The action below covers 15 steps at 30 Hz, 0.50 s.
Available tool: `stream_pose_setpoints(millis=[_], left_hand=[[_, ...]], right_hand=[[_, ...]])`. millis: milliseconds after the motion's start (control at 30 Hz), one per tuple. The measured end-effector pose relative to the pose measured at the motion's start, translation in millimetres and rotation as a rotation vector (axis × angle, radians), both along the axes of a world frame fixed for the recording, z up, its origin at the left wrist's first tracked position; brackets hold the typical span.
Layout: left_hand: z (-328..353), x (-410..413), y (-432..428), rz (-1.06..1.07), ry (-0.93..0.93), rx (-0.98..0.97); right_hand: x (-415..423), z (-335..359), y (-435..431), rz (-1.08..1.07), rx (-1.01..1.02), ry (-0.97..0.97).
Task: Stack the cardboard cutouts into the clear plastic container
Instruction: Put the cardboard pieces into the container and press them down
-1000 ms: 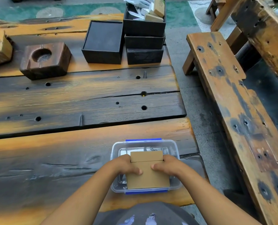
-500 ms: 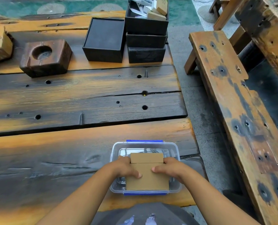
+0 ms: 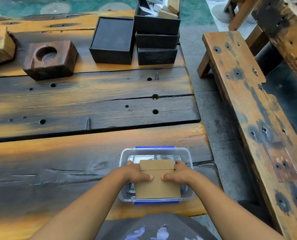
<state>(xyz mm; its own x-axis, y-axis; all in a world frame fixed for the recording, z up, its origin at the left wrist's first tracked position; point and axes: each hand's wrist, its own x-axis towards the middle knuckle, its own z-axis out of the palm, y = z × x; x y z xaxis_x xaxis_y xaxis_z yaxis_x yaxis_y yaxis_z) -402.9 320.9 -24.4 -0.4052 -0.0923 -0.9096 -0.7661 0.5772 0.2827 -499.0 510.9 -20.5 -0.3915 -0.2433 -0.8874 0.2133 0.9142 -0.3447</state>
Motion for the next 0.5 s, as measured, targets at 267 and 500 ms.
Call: stream_pose_setpoints(millis=[267,500], left_hand=[[-2.6,3.4,-3.7,-0.023,-0.006,0.025],[5.4,-3.7,0.1,0.108,0.122,-0.035]], right_hand=[[-2.0,0.4,3.5,0.035,-0.056,0.002],[-17.3,9.7,-10.8,0.064,-0.095,0.054]])
